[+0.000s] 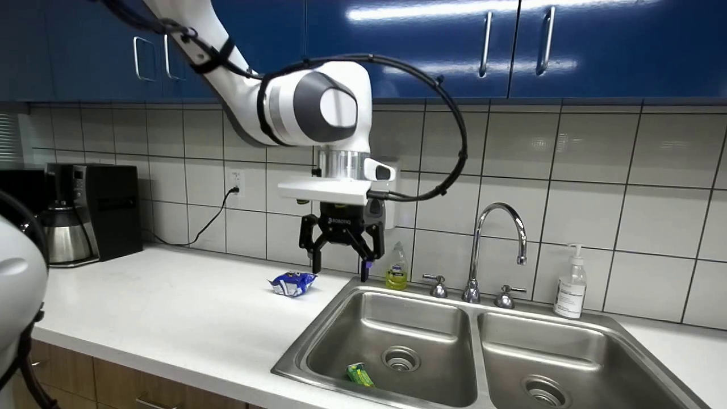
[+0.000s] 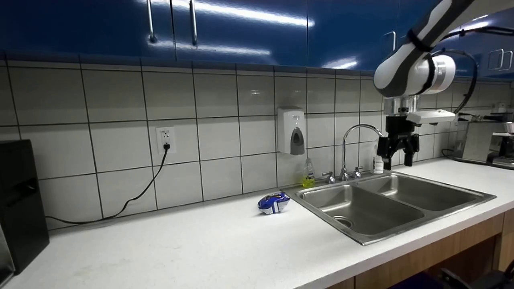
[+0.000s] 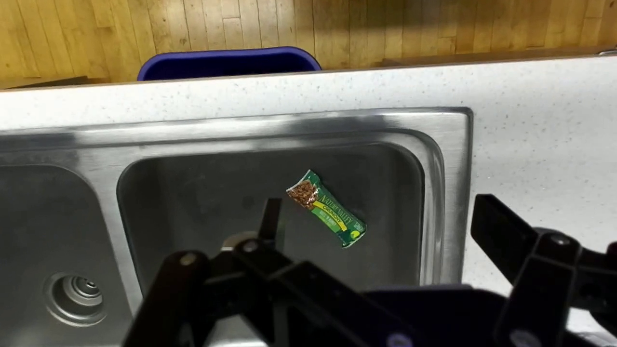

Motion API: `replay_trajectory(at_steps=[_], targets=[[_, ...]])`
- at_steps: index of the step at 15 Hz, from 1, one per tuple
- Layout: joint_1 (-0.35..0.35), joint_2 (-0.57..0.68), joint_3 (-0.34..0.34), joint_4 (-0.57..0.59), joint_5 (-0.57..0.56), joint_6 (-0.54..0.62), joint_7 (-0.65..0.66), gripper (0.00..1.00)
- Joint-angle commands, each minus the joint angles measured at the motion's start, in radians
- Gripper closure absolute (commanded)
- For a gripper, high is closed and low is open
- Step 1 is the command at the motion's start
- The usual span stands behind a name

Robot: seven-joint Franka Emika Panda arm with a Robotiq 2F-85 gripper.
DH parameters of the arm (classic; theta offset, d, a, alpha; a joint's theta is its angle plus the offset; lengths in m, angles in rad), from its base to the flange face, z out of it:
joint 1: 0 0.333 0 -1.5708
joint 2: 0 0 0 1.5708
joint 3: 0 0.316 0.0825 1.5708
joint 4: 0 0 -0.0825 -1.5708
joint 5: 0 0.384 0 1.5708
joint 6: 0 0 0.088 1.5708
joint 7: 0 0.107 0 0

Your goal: Remove the green packet from the sink and put it on the left side of the counter

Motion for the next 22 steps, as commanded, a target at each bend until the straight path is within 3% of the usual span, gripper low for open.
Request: replay_trajectory(at_steps=[1, 7, 12, 21, 22], targets=[[-0.017, 0.216, 0.024, 0.087, 0.068, 0.100, 0.003, 0.00], [-0.043, 0.501, 0.080, 0.204, 0.136, 0.201, 0.009, 0.00], [-0.073, 0.690, 0.128, 0.332, 0.120, 0.232, 0.047, 0.00], [-0.111, 0.919, 0.167, 0.524, 0.105, 0.226, 0.070, 0.00], [-0.103, 0.877, 0.160, 0.470, 0.092, 0.238, 0.075, 0.00]])
